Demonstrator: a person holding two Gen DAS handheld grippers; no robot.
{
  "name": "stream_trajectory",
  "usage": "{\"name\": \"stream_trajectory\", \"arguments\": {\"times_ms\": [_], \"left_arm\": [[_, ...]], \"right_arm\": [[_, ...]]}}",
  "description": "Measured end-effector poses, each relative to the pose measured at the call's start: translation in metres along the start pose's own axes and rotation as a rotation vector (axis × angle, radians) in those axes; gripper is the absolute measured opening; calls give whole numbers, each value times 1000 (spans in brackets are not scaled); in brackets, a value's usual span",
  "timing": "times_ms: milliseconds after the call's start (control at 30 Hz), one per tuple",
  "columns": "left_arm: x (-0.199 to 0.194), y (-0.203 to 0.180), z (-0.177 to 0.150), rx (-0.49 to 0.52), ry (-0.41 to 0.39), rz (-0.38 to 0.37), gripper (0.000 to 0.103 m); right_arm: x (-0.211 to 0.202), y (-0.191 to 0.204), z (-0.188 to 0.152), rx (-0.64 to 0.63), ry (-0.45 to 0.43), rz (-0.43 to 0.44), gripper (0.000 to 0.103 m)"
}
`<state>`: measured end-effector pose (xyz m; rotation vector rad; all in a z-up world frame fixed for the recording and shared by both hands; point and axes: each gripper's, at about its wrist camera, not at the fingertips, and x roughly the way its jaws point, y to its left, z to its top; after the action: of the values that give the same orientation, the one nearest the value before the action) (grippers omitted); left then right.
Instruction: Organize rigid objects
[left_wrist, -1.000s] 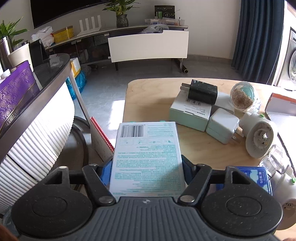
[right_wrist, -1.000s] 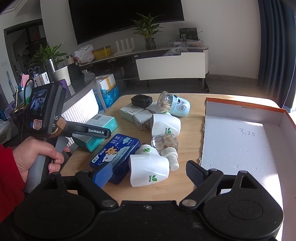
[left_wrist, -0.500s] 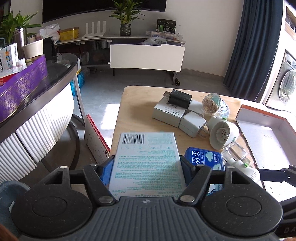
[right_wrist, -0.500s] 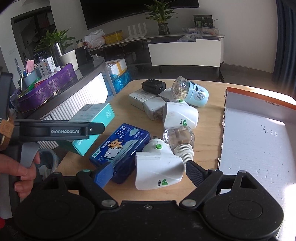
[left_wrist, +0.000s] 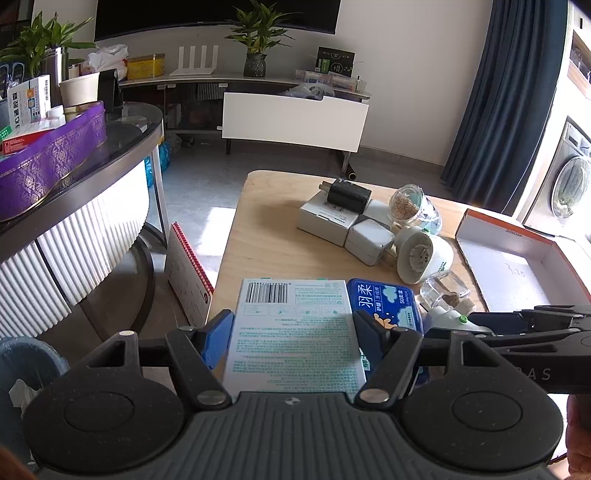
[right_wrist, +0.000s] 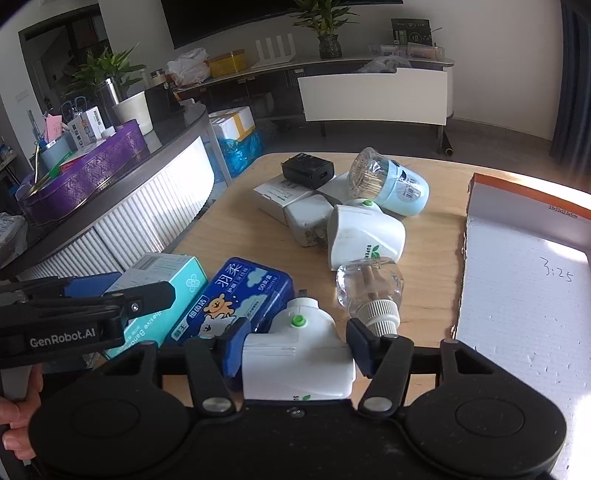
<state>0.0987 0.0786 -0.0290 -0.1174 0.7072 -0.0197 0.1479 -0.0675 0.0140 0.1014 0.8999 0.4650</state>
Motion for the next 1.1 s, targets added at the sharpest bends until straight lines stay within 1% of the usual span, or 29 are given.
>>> {"name": "stream_trajectory", "arguments": {"times_ms": [133, 200, 400, 533, 633, 800, 1100], "left_arm": [[-5, -2, -3, -4, -8, 1, 71], [-9, -3, -4, -5, -14, -1, 71], [-18, -11, -4, -6, -30, -5, 71], [-27, -19, -1, -6, -52, -17, 71], [-32, -30, 0, 5, -65, -39, 71], [-35, -50, 2, 18, -67, -78, 71], [-31, -107, 10, 103, -51, -172, 71]], "right_arm": [[-15, -6, -10, 26, -14, -6, 70], [-28, -11, -11, 43, -33, 9, 70], [-76, -36, -2, 108, -149, 7, 70], [-105, -58, 2, 135, -215, -42, 70], [-123, -73, 0, 150, -250, -81, 70], [-145, -95, -13, 188, -276, -141, 70], [-166, -119, -24, 238, -316, -203, 70]]}}
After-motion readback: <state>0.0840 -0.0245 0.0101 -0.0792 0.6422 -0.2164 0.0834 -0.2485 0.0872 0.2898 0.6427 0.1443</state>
